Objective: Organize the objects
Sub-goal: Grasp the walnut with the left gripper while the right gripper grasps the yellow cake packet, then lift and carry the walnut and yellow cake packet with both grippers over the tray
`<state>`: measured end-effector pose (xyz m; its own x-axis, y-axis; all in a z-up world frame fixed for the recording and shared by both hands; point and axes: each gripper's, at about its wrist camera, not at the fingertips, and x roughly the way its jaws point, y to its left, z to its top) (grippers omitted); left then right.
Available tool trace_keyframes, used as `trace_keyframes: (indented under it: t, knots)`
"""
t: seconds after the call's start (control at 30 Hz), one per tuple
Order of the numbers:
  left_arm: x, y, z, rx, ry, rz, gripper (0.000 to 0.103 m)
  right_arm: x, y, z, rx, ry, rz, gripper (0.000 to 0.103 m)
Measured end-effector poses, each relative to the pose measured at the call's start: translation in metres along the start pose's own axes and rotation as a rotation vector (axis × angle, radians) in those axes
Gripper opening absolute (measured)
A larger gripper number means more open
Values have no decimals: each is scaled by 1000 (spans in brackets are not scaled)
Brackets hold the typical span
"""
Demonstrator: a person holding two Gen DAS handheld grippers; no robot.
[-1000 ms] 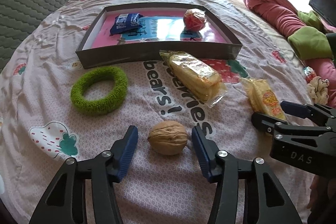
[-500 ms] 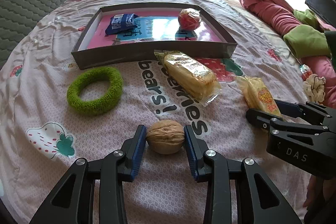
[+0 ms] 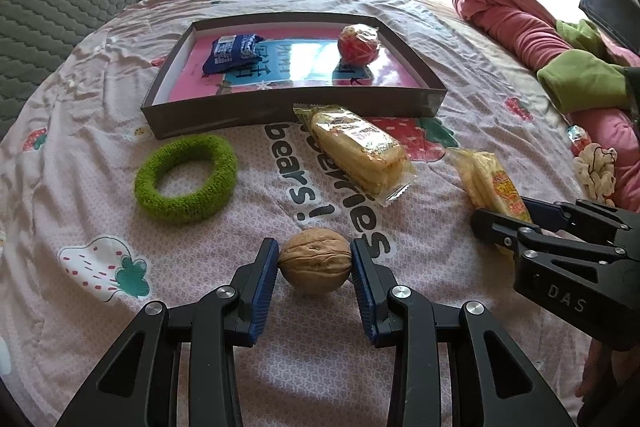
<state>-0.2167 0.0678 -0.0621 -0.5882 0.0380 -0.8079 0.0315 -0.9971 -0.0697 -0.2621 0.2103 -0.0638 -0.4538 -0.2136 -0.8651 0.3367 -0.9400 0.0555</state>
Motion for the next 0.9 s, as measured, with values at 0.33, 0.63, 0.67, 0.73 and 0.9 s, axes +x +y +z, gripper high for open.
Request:
trace_keyframes:
  t: [0.33, 0.63, 0.67, 0.73, 0.9]
  knots:
    - [-19, 3, 4, -3, -25, -3, 38, -21, 7, -2, -25, -27, 15, 39]
    - [-49, 9, 10, -5, -68, 4, 38, -51, 19, 1, -47, -68, 20, 39]
    - [-53, 10, 11, -6, -74, 5, 38, -54, 20, 1, -49, -74, 20, 39]
    - [-61, 11, 12, -10, -84, 5, 38, -63, 23, 3, -53, -88, 18, 39]
    - [-83, 14, 15, -8, -110, 10, 38, -84, 32, 6, -64, -116, 21, 39]
